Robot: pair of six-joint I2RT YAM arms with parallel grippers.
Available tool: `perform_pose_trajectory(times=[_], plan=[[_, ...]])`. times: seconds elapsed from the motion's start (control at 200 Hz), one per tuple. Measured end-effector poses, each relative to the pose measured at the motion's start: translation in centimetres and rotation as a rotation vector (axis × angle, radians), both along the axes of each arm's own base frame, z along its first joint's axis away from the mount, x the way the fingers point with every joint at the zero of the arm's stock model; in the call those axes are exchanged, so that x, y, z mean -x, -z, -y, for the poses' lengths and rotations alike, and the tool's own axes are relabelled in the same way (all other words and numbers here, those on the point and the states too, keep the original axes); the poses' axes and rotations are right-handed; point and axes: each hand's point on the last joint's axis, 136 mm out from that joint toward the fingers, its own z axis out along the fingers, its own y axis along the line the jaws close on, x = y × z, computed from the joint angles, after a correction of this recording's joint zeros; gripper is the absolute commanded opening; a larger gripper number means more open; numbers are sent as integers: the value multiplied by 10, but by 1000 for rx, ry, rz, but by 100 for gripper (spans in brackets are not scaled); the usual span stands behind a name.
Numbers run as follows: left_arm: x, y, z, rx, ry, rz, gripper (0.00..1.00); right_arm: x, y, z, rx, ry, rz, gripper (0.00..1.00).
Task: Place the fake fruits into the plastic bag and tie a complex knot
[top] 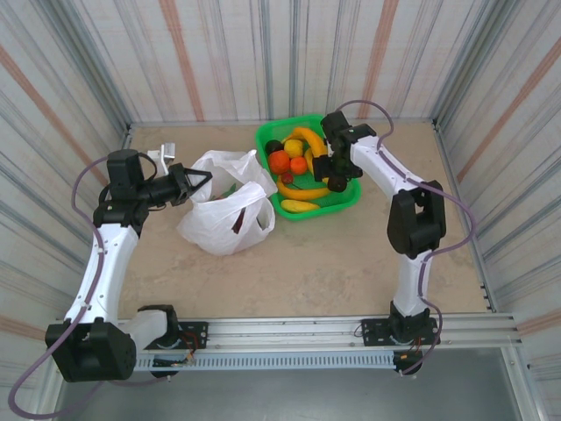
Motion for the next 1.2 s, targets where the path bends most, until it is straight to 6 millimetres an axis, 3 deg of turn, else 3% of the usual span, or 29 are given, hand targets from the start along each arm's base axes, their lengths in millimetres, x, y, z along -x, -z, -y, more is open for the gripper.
perform_pose_trajectory(times=[0.215, 0.586, 0.756, 0.992, 1.202], plan=[[0, 0, 0, 0, 0, 0, 0, -2, 30, 6, 26, 2, -63, 93], [0, 0, 0, 0, 0, 0, 0, -14, 58, 4, 15, 6, -84, 90], [0, 0, 0, 0, 0, -2, 0, -18, 64, 4, 9, 7, -83, 82], [0, 1, 0, 0, 0, -3, 0, -18, 66, 6, 11, 11, -87, 82], [-1, 1, 0, 0, 0, -5, 0, -19, 66, 8, 13, 11, -87, 67]])
